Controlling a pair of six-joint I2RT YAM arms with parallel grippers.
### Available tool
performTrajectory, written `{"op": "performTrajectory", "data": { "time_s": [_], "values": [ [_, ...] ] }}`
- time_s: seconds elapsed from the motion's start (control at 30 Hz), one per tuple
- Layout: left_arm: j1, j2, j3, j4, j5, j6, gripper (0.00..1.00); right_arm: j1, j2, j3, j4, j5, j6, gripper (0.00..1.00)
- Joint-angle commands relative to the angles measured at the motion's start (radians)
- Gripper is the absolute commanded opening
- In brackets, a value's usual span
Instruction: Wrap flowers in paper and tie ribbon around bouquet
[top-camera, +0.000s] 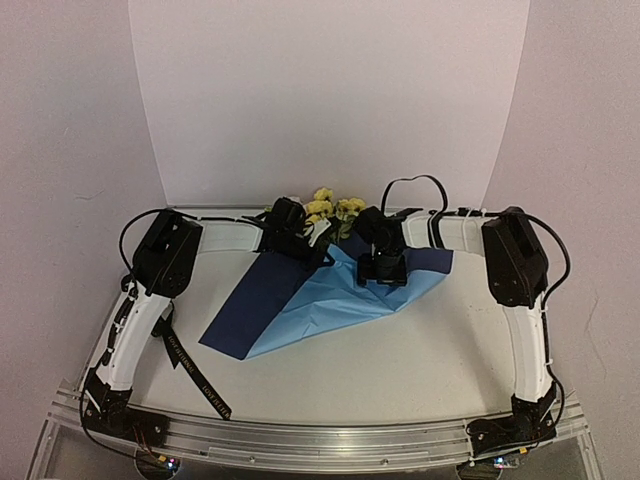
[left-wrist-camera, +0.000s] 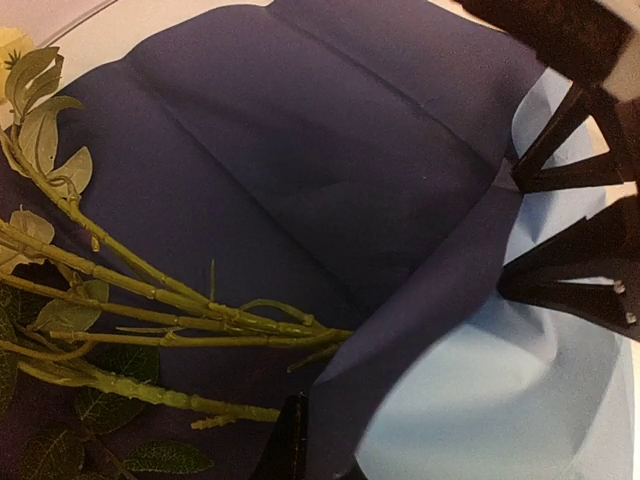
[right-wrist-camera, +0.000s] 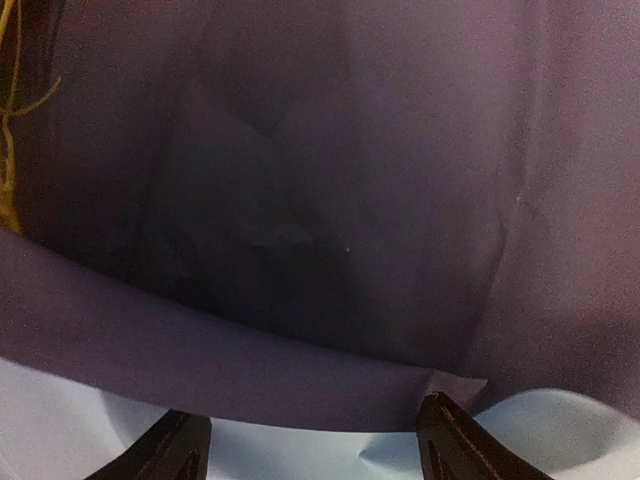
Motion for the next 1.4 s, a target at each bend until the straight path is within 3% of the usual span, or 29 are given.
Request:
{"op": "performTrajectory", "data": {
  "time_s": [0.0, 0.5, 0.67, 0.83, 1.03, 1.37],
  "values": [
    [0.006, 0.008, 0.044, -0.021, 0.016, -0.018, 0.00, 0.023, 0.043, 0.024, -0.076, 0.023, 0.042, 0.73],
    [0.006, -0.126, -0.166, -0.050, 0.078, -0.014, 0.00, 0.174, -0.154, -0.188, -0.086, -0.076, 0.233, 0.69],
    [0.006, -0.166, -0.202, -0.018, 0.063, -0.015, 0.00, 0.145, -0.242, -0.164, -0.080, -0.006, 0.198, 0.81],
    [0.005, -0.187, -0.180, -0.001, 0.051, -0.009, 0.00, 0.115, -0.316, -0.106, -0.080, 0.043, 0.116, 0.86],
    [0.001, -0.152, -0.078, -0.055, 0.043, -0.001, 0.00, 0.104, -0.329, -0.088, -0.050, 0.061, 0.023, 0.86],
    [-0.018, -0.095, 0.041, -0.092, 0.010, -0.042, 0.00, 0.093, -0.327, -0.147, 0.095, -0.019, -0.070, 0.86]
  ]
}}
